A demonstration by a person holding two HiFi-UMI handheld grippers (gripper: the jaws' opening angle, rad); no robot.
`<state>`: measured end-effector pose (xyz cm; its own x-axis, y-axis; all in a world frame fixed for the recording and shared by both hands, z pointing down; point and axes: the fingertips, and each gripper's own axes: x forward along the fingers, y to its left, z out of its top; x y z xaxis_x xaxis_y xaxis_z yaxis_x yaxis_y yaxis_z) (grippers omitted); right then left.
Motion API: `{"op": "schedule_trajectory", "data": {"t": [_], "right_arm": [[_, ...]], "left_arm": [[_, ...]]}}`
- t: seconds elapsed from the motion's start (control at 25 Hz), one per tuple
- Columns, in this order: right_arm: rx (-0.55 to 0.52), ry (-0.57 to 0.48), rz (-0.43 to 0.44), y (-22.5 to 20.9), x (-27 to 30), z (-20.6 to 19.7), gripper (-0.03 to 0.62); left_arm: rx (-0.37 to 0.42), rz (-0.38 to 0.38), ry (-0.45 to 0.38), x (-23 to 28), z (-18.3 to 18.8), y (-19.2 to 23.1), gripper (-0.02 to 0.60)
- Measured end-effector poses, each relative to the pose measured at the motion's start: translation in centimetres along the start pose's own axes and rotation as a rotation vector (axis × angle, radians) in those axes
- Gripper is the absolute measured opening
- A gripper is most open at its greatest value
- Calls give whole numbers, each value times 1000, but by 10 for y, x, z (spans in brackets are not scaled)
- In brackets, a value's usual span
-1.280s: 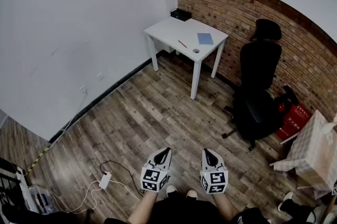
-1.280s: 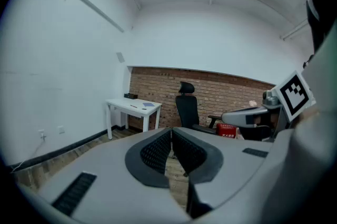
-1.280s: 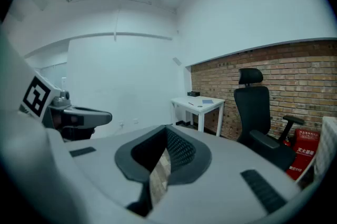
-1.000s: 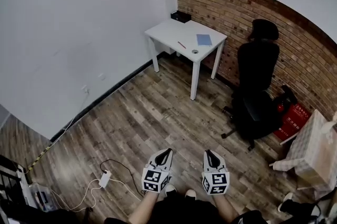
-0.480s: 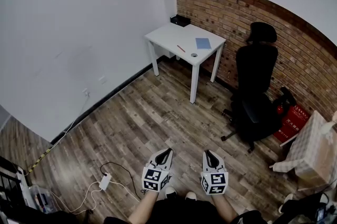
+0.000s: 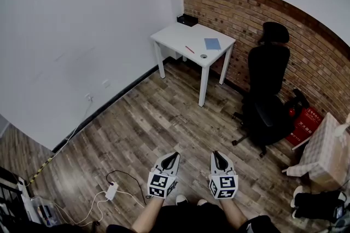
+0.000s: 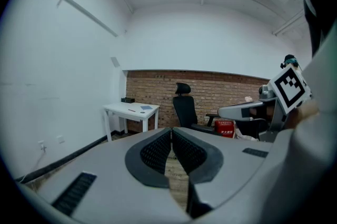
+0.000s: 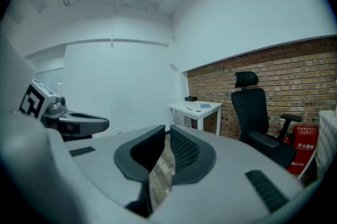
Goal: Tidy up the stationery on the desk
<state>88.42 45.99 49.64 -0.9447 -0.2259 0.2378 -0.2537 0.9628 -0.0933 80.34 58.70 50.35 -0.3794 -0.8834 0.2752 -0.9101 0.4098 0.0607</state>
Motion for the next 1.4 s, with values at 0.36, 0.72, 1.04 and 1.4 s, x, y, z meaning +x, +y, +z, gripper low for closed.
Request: {"op": "schedule_trajectory", "data": {"t": [0.36,0.72,1.04,1.4], "right_arm": [[1,17,4,36,15,-3,25],[1,27,-10,33,39,-3,25],[23,32,-38,10,85,3,25],[28,43,-40,-36,163,25,25]], "left_arm": [[2,-12,-8,-9,-2,34,21],[-14,-23,0,9,-6,50,21],[-14,-36,19,55,5,75,21],[-2,-26,34,138,23,114,21]]}}
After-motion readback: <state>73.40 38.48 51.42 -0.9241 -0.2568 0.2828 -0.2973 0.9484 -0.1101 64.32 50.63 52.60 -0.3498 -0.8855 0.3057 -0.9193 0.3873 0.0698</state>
